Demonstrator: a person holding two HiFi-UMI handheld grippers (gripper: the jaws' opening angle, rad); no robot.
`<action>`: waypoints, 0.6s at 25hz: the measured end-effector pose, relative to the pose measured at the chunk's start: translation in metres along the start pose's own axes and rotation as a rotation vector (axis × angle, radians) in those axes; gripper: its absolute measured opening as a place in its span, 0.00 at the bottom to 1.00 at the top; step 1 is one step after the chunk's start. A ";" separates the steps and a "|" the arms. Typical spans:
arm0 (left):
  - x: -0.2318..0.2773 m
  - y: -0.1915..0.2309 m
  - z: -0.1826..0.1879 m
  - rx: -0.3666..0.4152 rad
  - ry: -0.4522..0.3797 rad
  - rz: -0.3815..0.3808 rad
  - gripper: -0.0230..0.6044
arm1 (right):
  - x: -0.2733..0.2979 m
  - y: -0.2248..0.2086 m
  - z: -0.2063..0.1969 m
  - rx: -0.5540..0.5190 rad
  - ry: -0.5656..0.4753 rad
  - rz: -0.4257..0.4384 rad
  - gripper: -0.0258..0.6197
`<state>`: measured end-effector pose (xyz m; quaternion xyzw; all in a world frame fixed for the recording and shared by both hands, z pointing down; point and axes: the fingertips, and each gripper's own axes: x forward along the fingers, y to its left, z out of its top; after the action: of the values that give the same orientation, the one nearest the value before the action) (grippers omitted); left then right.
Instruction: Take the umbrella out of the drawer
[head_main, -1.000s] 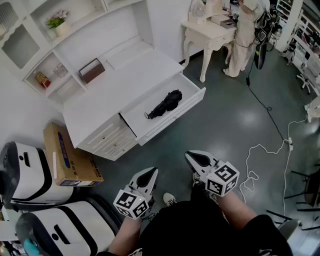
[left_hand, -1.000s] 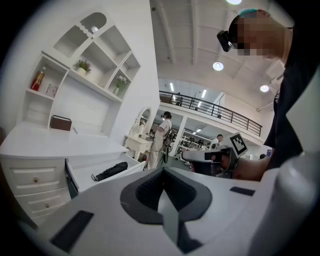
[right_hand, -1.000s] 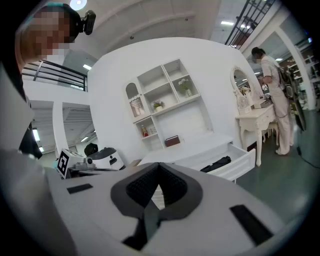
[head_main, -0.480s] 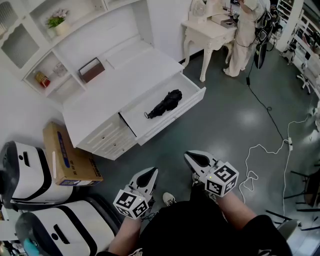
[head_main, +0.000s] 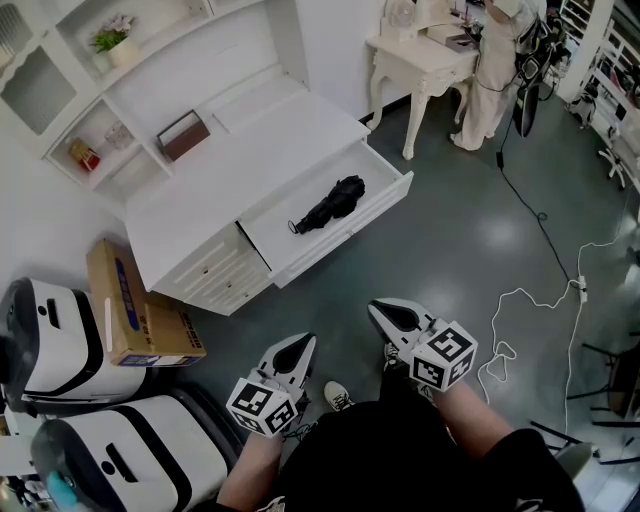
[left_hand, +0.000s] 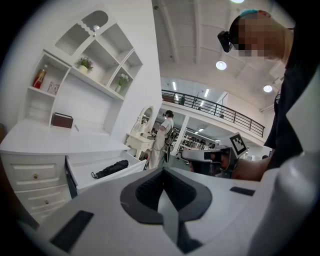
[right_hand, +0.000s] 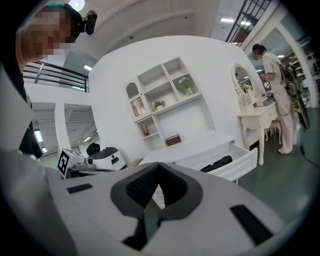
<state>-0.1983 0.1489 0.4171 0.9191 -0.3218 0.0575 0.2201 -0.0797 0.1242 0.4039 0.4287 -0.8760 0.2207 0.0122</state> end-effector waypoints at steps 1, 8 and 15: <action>0.002 -0.001 0.000 -0.001 0.000 0.003 0.04 | 0.000 -0.002 0.001 -0.001 0.001 0.001 0.04; 0.018 -0.005 0.001 -0.010 -0.003 0.024 0.04 | -0.001 -0.021 0.005 -0.007 0.016 0.017 0.04; 0.038 -0.007 0.004 -0.022 -0.004 0.049 0.04 | 0.001 -0.046 0.014 -0.003 0.027 0.036 0.04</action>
<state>-0.1642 0.1309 0.4207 0.9085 -0.3453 0.0576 0.2281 -0.0437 0.0930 0.4089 0.4096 -0.8837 0.2256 0.0206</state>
